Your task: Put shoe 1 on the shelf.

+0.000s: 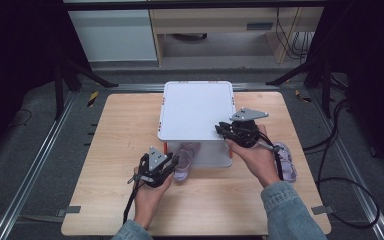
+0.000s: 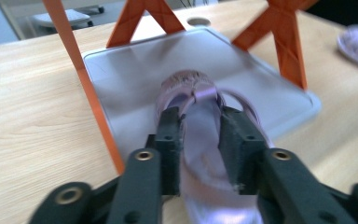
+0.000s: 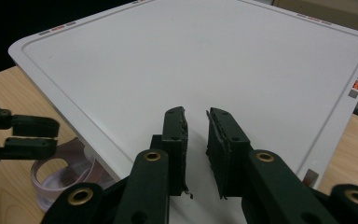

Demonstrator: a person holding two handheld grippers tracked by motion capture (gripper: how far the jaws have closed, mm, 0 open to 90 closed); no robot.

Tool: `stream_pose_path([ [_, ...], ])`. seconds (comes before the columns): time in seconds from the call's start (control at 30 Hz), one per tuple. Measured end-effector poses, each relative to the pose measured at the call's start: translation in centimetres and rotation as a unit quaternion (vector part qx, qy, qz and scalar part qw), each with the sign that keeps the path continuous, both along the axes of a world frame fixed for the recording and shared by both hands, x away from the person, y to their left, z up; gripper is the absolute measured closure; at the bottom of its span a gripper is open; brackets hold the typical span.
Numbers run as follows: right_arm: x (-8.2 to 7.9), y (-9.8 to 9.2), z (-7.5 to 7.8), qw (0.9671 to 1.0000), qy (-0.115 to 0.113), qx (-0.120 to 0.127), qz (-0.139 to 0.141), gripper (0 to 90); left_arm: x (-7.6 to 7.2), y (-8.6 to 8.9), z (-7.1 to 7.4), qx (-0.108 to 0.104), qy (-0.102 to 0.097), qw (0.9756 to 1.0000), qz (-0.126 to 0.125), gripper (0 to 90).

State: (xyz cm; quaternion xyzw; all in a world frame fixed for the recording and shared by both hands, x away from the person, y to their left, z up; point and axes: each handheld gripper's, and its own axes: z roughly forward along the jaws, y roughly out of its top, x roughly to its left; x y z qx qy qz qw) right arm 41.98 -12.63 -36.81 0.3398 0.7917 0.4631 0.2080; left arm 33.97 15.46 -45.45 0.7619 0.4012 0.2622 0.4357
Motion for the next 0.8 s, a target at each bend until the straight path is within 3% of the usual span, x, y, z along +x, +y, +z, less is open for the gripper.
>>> stream_pose_path([
  [0.07,0.0,0.0,0.0,1.0,0.0,0.0,0.0,77.0,-0.9,0.4,0.2,0.027,-0.013,0.9994,-0.015,77.6],
  [0.17,0.0,0.0,0.0,1.0,0.002,0.001,0.001,78.4,-1.8,0.7,0.1,0.056,-0.009,0.9976,-0.04,82.3],
  [0.3,0.0,0.0,0.0,1.0,0.003,0.001,0.003,80.3,-2.4,0.3,-0.8,0.102,-0.002,0.9924,-0.068,87.5],
  [0.37,0.0,0.1,0.0,1.0,0.003,0.001,0.004,81.0,-2.5,0.1,-1.3,0.11,0.005,0.9908,-0.079,88.6],
  [0.57,0.0,0.0,0.1,1.0,0.005,0.0,0.007,81.2,-3.1,-0.4,-2.7,0.153,0.014,0.9827,-0.104,88.9],
  [0.8,0.0,0.0,0.0,1.0,0.004,-0.001,0.007,81.1,-3.1,-0.4,-3.6,0.172,0.032,0.9788,-0.106,87.8],
])
